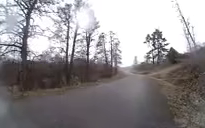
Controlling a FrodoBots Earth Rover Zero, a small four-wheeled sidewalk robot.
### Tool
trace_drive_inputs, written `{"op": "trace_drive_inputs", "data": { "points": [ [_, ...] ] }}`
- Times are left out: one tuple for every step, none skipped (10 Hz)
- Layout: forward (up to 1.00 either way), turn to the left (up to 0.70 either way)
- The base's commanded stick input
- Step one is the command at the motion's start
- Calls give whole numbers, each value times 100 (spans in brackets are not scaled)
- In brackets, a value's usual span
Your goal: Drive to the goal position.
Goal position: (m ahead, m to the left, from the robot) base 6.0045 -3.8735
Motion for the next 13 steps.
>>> {"op": "trace_drive_inputs", "data": {
  "points": [
    [70, 0],
    [70, 0],
    [70, 0],
    [70, 0],
    [70, 0],
    [70, 0],
    [70, 0],
    [70, 0],
    [70, 0],
    [70, 0],
    [70, 0],
    [70, 0],
    [70, 0]
  ]
}}
